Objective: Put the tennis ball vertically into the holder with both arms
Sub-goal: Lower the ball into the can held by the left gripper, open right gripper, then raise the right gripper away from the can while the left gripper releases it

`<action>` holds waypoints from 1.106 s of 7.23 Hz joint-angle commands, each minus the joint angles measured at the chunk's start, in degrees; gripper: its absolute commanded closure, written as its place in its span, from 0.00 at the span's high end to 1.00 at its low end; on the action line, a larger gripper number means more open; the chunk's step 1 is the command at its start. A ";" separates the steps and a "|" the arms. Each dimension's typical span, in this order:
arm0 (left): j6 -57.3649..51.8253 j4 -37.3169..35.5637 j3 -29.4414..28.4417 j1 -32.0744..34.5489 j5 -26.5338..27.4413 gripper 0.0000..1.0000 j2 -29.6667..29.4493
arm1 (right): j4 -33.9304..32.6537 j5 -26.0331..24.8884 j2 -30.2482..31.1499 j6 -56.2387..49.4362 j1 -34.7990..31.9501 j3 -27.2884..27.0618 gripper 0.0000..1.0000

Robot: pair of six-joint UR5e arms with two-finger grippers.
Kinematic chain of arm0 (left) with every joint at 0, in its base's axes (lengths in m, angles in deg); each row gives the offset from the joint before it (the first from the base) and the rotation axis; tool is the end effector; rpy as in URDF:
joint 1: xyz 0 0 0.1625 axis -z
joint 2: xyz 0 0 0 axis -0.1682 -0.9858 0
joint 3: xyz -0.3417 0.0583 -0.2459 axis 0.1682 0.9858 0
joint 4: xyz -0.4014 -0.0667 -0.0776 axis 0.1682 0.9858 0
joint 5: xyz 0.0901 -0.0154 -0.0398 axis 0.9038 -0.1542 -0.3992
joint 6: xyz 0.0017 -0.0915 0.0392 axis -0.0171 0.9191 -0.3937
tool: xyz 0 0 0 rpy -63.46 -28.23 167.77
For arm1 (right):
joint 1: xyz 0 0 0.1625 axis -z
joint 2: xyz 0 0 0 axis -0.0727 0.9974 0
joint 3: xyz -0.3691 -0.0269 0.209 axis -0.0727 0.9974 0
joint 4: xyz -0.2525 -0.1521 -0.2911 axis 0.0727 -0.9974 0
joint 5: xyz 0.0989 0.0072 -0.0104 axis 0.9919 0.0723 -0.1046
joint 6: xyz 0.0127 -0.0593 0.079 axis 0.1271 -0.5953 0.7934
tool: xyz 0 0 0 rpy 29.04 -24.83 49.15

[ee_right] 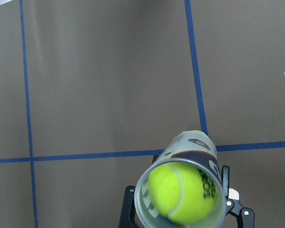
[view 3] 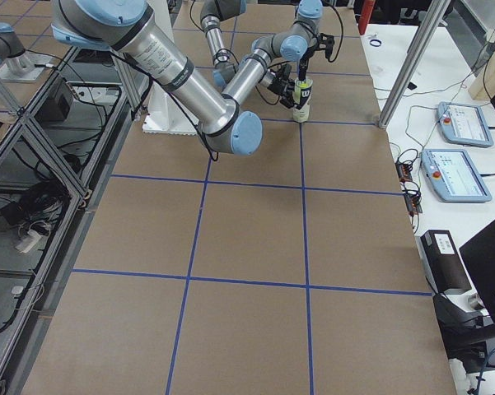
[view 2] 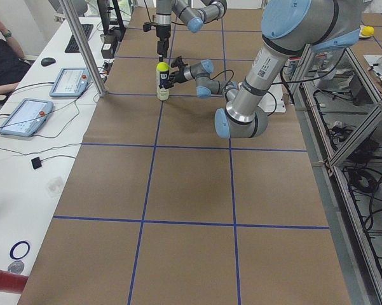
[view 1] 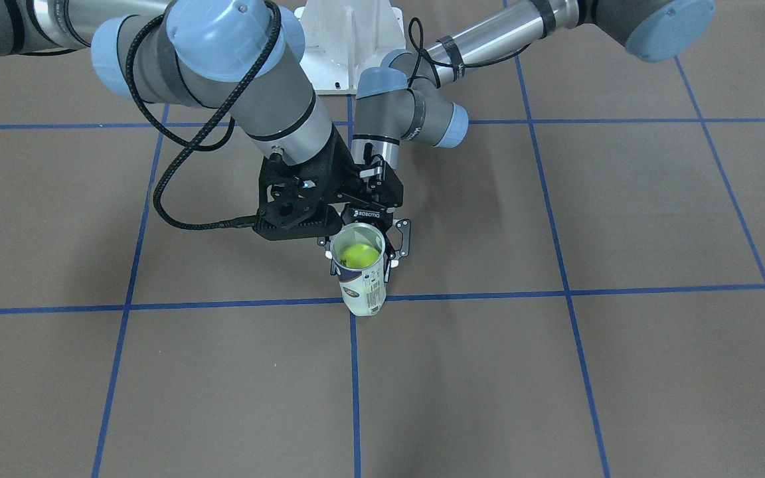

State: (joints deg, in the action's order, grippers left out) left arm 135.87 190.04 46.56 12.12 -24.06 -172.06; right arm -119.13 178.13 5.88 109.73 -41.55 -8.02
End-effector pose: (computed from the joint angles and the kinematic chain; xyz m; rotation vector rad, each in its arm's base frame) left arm 0.6328 -0.4663 0.2028 1.1251 0.7252 -0.1923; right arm -0.4491 -0.5692 0.0682 0.0180 -1.1107 0.1471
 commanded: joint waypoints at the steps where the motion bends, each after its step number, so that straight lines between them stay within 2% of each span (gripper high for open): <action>1: 0.05 0.10 -0.36 0.00 0.00 0.99 0.12 | 0.00 0.03 0.00 -0.04 -0.25 -0.04 1.00; 5: 0.14 0.19 0.17 0.00 -0.17 0.99 -0.14 | -0.09 0.47 -0.27 -0.04 -1.48 -0.04 1.00; 7: 0.05 -0.95 1.13 0.09 -6.81 0.99 0.21 | -0.09 1.08 -0.27 -0.04 -2.62 -0.12 1.00; 8: 0.05 -2.96 1.66 0.09 -7.81 0.99 0.73 | -0.09 2.92 -0.27 -0.04 -3.84 -0.12 1.00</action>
State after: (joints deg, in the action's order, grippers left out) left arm 135.95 188.73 47.61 12.17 -29.59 -171.77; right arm -119.22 179.52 5.62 109.69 -44.20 -8.13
